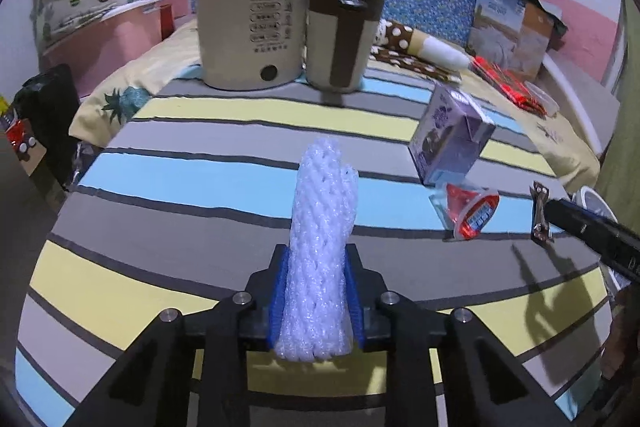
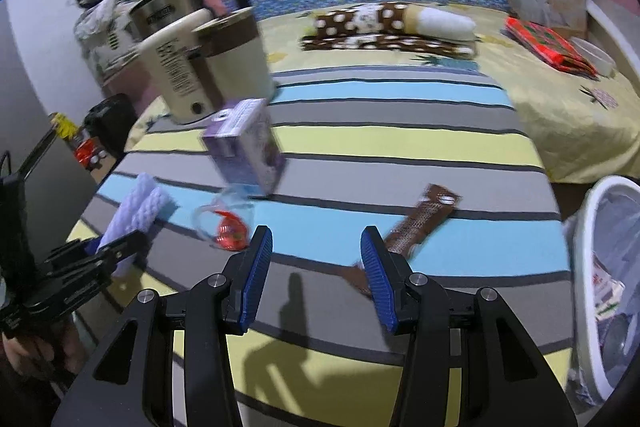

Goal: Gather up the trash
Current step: 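Grasp the clear plastic cup with red wrapper with the right gripper while the left holds the net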

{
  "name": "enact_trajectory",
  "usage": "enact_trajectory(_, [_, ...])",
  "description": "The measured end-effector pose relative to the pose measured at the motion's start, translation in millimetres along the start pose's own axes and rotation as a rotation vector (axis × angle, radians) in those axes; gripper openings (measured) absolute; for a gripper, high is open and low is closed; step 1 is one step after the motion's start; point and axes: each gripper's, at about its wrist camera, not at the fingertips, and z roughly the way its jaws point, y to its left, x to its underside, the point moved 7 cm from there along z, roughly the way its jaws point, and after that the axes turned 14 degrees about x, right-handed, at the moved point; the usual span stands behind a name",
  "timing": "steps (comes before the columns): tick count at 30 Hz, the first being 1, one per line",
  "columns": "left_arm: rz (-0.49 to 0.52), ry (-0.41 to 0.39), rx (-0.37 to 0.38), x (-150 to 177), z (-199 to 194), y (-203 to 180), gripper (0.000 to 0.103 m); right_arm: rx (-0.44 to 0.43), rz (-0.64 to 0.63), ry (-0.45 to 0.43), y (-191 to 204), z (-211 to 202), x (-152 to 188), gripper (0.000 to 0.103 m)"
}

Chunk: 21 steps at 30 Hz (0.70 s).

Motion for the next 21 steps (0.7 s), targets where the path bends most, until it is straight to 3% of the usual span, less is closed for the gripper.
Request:
enact_trajectory(7, [-0.014,-0.025,0.01,-0.4,-7.1,2.9,0.026,-0.083,-0.075,-0.004,39.4,4.6,0.4,0.048])
enact_trajectory(12, [-0.022,-0.028,0.017,-0.1,-9.0,3.7,0.026,-0.071,-0.097,-0.002,50.9,12.8,-4.6,0.048])
enact_trajectory(15, [-0.028,-0.032,0.019,0.2,-10.6,5.1,0.026,-0.07,-0.109,0.003,56.5,16.1,-4.1,0.056])
enact_trajectory(21, [-0.035,-0.039,0.017,0.4,-12.6,6.9,0.026,-0.053,-0.138,0.01,67.2,23.8,-3.7,0.056])
